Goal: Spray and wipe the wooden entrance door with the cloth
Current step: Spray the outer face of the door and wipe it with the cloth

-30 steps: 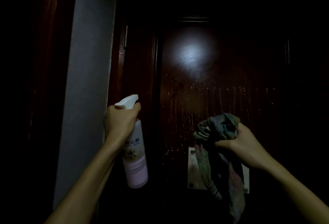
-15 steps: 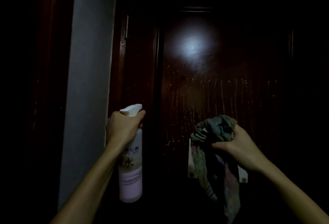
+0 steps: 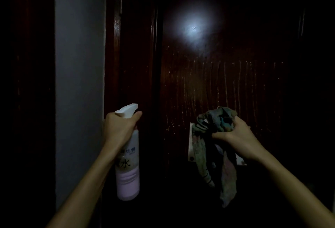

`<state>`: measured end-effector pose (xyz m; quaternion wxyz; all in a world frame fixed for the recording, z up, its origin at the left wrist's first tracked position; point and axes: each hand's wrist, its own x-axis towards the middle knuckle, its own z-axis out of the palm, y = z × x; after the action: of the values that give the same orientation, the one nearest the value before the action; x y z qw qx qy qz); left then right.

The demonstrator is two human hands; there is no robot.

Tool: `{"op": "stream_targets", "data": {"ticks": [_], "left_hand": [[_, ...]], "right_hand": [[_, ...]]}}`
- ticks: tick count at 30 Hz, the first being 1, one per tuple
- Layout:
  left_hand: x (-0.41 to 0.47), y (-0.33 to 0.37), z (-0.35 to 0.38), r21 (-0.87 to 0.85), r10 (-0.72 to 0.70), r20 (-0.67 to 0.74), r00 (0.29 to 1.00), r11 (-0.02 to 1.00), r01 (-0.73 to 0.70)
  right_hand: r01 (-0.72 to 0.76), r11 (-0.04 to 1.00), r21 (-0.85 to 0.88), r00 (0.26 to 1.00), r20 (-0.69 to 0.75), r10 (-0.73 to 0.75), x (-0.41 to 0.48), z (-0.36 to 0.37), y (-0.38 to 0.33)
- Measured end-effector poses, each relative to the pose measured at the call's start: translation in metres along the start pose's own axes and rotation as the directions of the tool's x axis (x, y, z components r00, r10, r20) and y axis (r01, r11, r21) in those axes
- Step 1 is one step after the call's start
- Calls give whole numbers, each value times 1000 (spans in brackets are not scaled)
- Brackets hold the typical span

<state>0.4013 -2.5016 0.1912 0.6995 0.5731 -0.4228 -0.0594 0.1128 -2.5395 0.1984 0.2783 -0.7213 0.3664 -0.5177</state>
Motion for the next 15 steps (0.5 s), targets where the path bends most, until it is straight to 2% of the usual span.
{"op": "stream_targets", "data": {"ticks": [10, 15], "left_hand": [[-15, -43, 5, -1, -80, 64, 995, 997, 80], [-26, -47, 6, 18, -82, 26, 996, 997, 81]], "right_hand": [[-49, 999, -20, 998, 35, 50, -6, 7, 23], [-49, 999, -5, 997, 61, 49, -15, 10, 26]]}}
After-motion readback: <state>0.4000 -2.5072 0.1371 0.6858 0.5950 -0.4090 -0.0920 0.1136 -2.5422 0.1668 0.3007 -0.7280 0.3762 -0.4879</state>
